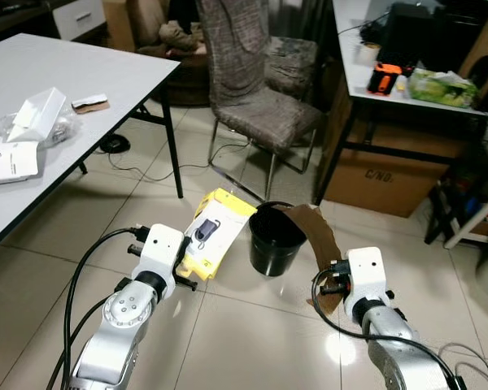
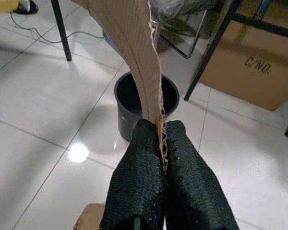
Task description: Picking trash to rubbish bin
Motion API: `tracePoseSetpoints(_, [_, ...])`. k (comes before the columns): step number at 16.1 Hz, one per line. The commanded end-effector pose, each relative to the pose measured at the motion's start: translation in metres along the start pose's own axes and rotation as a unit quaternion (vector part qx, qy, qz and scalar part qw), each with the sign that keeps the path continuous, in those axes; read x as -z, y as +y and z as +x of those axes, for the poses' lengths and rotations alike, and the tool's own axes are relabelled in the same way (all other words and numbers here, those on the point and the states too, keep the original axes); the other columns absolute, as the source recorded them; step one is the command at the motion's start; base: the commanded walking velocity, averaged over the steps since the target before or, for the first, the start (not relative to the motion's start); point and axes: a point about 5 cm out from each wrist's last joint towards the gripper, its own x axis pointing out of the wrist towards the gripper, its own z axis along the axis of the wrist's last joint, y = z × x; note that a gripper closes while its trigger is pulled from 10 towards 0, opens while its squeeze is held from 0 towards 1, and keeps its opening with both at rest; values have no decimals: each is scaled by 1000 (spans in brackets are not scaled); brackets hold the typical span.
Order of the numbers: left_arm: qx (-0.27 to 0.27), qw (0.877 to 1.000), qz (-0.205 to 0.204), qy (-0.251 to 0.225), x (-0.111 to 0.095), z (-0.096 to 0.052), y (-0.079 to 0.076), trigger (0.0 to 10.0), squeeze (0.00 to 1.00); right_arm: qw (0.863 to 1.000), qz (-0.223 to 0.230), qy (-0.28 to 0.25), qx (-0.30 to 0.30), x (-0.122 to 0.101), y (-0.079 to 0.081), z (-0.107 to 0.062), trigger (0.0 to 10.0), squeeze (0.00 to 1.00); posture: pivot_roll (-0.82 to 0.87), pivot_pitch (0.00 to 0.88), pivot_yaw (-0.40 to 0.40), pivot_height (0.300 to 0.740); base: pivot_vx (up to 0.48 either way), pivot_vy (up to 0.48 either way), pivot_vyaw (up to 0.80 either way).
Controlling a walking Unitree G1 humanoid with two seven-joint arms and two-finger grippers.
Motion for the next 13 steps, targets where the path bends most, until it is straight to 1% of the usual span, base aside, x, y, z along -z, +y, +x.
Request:
tracePoseSetpoints(1, [-1,1000,6,-7,-3,2,3,10000,0,1000,-2,-8,7,-2,-4,1,10000,0,-27,8,-36,740,330,0,0])
tracePoseSetpoints(7, [0,1000,7,-12,-5,2,2,10000,0,1000,1,-12,14,-2,-5,3,10000,0,-20,17,-31,740,350,0,0])
tracePoseSetpoints(10, [3,1000,6,-14,-6,3,1,10000,0,1000,11,-9,28,0,-8,3,10000,0,-26,20,-29,740,390,0,0])
tracePoseSetpoints(13, [5,1000,4,-16,-8,5,0,10000,0,999,11,-10,28,0,-8,3,10000,0,-30,22,-27,740,409,0,-633])
